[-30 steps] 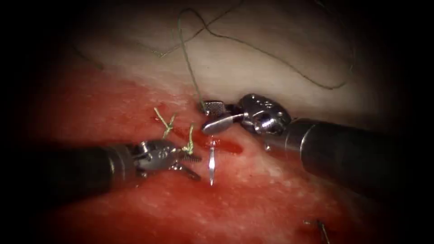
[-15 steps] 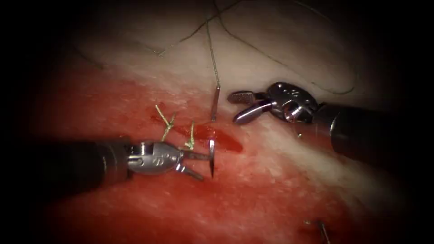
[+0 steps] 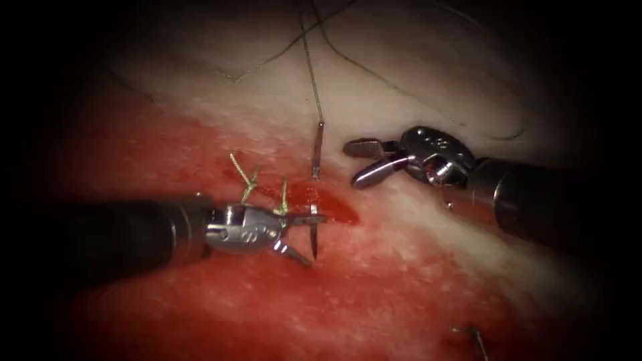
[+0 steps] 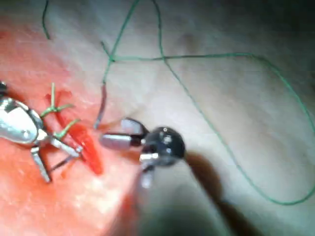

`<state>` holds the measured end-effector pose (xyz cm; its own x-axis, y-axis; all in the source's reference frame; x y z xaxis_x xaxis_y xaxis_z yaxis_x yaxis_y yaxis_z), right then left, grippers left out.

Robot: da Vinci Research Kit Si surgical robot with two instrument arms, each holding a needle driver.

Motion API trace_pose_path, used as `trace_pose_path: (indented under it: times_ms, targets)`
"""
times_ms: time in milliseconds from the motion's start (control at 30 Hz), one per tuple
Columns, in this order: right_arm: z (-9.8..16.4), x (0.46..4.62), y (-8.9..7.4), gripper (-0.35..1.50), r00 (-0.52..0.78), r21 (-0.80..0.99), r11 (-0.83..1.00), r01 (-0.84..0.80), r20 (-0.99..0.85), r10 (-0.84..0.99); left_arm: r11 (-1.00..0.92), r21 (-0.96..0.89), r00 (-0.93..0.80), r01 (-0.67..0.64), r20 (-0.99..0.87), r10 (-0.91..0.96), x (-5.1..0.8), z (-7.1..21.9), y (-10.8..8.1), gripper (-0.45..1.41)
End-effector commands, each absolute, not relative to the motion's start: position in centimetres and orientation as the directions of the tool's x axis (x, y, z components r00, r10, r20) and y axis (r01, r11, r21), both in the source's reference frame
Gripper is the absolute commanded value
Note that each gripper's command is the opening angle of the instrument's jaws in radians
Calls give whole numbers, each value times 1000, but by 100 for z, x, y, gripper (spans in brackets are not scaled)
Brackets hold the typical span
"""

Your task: Wound Closure

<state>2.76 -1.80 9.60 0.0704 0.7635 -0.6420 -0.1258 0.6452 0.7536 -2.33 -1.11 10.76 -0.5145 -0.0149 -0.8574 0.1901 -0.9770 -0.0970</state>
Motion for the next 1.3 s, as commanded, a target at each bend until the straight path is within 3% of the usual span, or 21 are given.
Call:
trace_pose_path:
  times_ms: [33, 267, 333, 433, 867, 1133, 1300]
  targets:
    - [968, 285, -183, 123, 71, 752, 648, -124, -645, 761, -977, -90, -516, 191, -856, -22, -239, 1086, -111, 41]
    - [975, 286, -195, 121, 65, 743, 657, -127, -654, 753, -980, -73, -523, 186, -851, -36, -244, 1101, -113, 37]
    - [976, 286, -195, 121, 55, 740, 657, -145, -656, 752, -980, -74, -524, 183, -851, -34, -243, 1099, -110, 14]
    - [976, 284, -196, 120, 42, 743, 651, -157, -653, 756, -988, -58, -508, 143, -861, -23, -240, 1094, -103, -45]
    - [974, 263, -196, 120, 1, 753, 624, -210, -638, 770, -987, -154, -474, -34, -867, 152, -220, 1060, -90, -45]
    - [972, 265, -202, 118, -20, 799, 564, -211, -580, 814, -857, -505, -287, -104, -809, 513, -229, 1012, -96, -45]
    - [968, 268, -209, 115, -51, 861, 463, -210, -482, 874, -766, -633, -240, -113, -730, 639, -226, 996, -97, -45]
